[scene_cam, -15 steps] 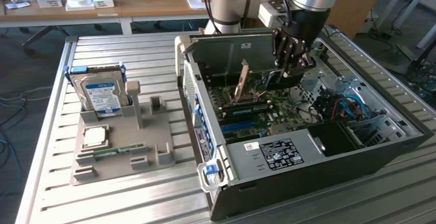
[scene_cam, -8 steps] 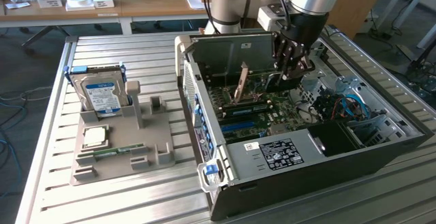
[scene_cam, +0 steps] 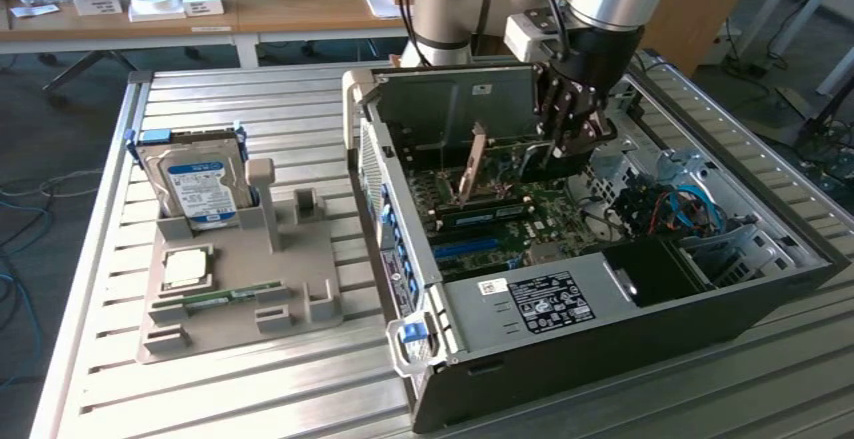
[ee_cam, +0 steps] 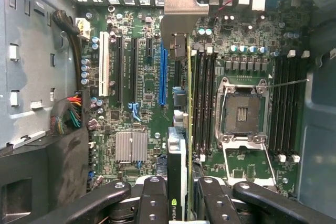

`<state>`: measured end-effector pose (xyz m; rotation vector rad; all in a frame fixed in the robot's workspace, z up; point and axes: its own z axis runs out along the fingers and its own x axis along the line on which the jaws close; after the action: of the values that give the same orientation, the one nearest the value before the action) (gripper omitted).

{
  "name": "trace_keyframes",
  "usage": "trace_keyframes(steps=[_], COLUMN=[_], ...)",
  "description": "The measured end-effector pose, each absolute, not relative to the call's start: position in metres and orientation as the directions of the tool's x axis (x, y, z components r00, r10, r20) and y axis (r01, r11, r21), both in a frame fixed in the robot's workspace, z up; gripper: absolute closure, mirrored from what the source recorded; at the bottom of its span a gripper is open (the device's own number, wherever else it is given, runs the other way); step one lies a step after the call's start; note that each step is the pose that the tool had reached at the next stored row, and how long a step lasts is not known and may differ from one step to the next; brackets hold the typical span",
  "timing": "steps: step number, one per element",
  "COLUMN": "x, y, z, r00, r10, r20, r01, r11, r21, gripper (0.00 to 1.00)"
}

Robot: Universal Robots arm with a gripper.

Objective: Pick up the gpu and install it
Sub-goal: 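Insert the gpu into the slot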

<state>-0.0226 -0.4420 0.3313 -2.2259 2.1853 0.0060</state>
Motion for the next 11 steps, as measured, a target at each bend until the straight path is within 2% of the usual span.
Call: trace_keyframes(steps=[11], x=[-0.0229], y=[-0.4518], z=[0.3279], r00=[0.018], r10=[-1.0], r20=[-0.018], r01=[-1.0], r11=[-0.018], r21=[-0.013], gripper=[0.73])
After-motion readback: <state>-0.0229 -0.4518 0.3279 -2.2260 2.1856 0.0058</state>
